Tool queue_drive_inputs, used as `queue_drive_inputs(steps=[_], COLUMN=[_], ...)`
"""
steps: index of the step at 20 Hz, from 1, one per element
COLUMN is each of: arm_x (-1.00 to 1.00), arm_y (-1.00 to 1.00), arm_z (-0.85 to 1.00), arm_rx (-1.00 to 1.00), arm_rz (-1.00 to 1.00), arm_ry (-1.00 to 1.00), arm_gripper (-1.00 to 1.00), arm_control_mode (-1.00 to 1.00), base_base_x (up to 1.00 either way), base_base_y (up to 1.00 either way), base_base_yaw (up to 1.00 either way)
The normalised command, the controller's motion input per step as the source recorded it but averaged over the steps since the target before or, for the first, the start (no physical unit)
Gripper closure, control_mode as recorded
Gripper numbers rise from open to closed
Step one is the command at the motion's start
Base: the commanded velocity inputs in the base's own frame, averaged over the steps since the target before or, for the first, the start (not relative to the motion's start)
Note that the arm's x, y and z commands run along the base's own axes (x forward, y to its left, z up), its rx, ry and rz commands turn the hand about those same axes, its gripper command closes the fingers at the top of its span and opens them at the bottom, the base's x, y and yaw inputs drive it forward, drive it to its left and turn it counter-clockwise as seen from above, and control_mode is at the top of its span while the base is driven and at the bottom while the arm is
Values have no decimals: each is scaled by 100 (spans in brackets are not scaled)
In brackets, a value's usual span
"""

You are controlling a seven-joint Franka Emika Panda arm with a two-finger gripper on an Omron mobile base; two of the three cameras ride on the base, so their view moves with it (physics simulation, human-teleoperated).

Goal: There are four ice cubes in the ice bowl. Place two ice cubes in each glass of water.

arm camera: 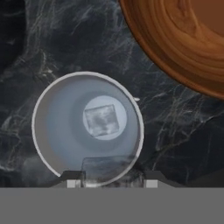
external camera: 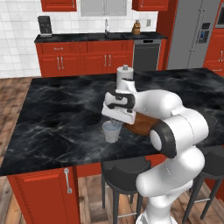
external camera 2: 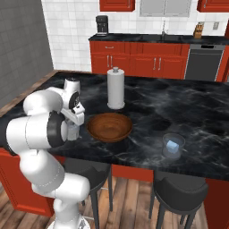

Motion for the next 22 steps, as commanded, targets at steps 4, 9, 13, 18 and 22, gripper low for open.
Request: queue_drive_inputs(steps=[4, 9, 13, 18, 22], arm_x=[0, 0, 0, 3, 2], arm_y=[0, 0, 5, 18, 22], arm_z=[-17, -2, 0, 0, 0], arm_rx=[0, 0, 0, 0, 0], arm_rz=[0, 0, 0, 0, 0], arm_ry=[0, 0, 0, 0, 0], arm_gripper=[100, 100, 100, 100, -100], arm_control_mode=[-100, -100, -100, -100, -100], base_base_x=[0, 0, 0, 0, 0], base_base_y=[0, 0, 0, 0, 0], base_base_yaw=[0, 0, 0, 0, 0])
